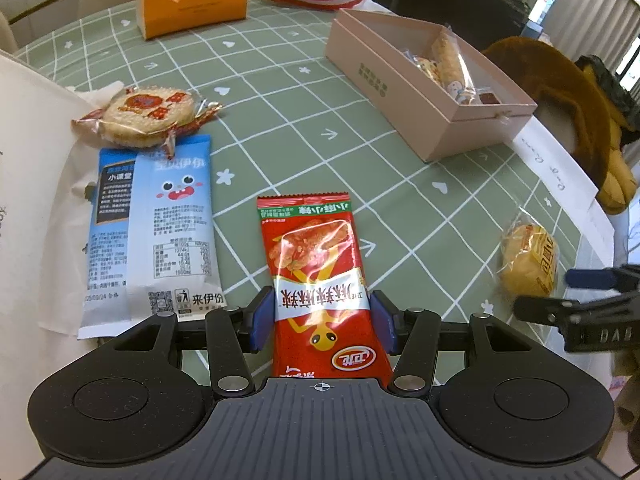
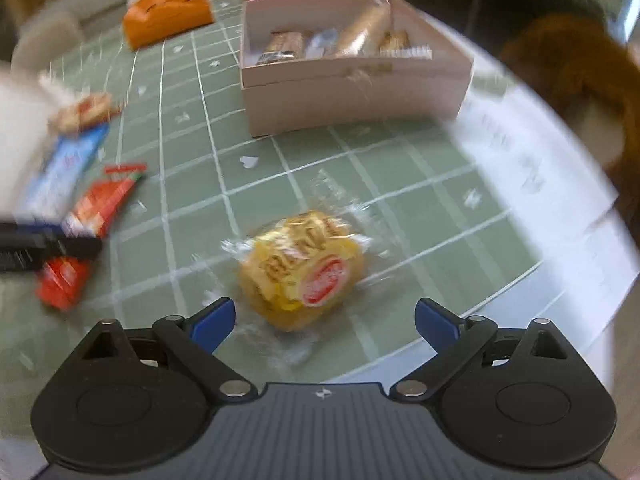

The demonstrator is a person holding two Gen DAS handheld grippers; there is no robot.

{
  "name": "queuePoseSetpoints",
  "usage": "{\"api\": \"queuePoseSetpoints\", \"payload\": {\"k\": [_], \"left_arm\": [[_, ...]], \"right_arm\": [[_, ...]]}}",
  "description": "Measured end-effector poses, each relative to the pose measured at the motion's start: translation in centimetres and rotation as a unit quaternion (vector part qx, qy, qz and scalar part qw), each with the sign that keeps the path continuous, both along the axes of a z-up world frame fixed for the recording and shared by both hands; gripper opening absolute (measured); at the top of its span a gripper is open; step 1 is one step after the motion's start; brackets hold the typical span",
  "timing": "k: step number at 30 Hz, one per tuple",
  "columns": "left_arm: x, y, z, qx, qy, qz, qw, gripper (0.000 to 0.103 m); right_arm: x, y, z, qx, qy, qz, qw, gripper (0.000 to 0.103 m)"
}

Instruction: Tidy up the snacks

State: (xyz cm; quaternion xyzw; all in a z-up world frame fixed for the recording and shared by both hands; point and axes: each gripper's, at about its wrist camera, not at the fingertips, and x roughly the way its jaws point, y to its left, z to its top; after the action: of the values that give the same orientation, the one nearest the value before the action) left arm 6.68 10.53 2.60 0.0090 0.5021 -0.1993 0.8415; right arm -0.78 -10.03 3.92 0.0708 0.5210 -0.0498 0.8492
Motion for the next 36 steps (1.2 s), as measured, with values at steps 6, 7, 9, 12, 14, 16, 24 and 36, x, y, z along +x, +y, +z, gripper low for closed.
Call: {"api": "queuePoseSetpoints", "payload": {"k": [6, 7, 9, 12, 14, 16, 24, 36], "left_arm": [[0.0, 0.2, 0.0, -0.005, 0.002, 0.004, 1.0, 0.057], [0.0, 0.1, 0.0, -0.004, 0.002, 0.005, 1.0, 0.057], [0.0, 0.0, 0.0, -0.002, 0.002, 0.006, 1.0, 0.057], [0.1, -0.1, 0.0, 0.001, 0.002, 0.006, 1.0, 0.057], [0.2, -0.1, 0.0, 0.0, 0.005, 0.007, 1.0, 0.057], [0.3, 0.0, 0.0, -0.004, 0.009, 0.01, 0.9999, 0.057], [1.0, 0.7, 0.1, -0.025, 0.031, 0.028, 0.9988, 0.057], [1.1, 0.9, 0.0, -0.039, 0.039, 0.04, 0.9977, 0.057]], "right_arm": [[2.9, 1.4, -0.9, 0.037, 0.002, -0.036, 0.999, 0.098], [3.5, 1.8, -1.0, 0.028, 0.002, -0.033, 0.999, 0.098], [4.5, 2.4, -1.1, 0.016, 0.001, -0.031, 0.999, 0.098], [6.2, 3.0, -1.2, 0.009, -0.005, -0.016, 1.0, 0.098], [6.9, 3.3, -1.1, 0.004, -0.011, -0.007, 1.0, 0.098], [7.2, 3.5, -0.9, 0.016, -0.01, 0.006, 1.0, 0.097], [4.2, 1.8, 3.4, -0.004, -0.077, 0.036, 0.996, 0.094], [5.2, -1.4, 2.2, 0.027, -0.052, 0.014, 0.998, 0.094]]}}
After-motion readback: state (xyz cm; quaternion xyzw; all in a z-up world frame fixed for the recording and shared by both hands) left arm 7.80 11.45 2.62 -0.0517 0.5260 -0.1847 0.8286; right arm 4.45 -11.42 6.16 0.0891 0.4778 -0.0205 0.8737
